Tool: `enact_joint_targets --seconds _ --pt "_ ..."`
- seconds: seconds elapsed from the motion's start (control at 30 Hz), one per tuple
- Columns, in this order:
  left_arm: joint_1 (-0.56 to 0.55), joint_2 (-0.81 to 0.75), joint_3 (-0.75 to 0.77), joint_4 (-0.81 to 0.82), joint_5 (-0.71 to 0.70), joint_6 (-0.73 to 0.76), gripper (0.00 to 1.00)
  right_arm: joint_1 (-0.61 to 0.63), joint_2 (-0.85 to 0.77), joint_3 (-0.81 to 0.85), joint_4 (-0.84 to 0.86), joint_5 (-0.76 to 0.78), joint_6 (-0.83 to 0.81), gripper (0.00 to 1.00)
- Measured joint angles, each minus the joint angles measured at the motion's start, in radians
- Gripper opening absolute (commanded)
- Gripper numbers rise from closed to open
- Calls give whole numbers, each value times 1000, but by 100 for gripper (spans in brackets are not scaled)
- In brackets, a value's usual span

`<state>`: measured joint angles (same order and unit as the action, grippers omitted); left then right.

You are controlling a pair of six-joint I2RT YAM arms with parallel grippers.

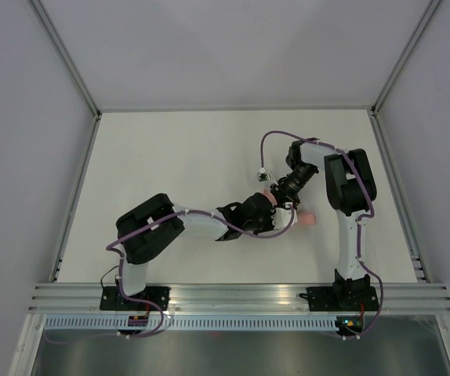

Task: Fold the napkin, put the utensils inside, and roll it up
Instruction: Roll the napkin at the center of the board.

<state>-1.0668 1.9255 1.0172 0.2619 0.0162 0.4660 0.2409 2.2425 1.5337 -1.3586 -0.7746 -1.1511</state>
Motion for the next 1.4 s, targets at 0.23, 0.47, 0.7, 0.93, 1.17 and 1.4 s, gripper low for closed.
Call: enact_joint_targets --seconds 0.23,0.47,0.7,0.93,1.17,1.4 --pt "20 13 39 -53 69 0 8 -9 -72 -58 26 -16 19 65" --pt "34 21 63 -89 134 -1 7 -52 -225 -171 261 -10 118 69" --pt "76 45 133 -183 264 -17 10 -156 -410 -286 467 -25 246 70" --pt "175 124 270 -330 491 -97 14 -274 -668 -478 683 -37 343 71" --pt "256 242 440 -498 700 -173 18 -283 -940 -745 821 -23 331 74" --pt "300 338 570 -624 835 -232 20 -137 -1094 -955 987 113 315 77"
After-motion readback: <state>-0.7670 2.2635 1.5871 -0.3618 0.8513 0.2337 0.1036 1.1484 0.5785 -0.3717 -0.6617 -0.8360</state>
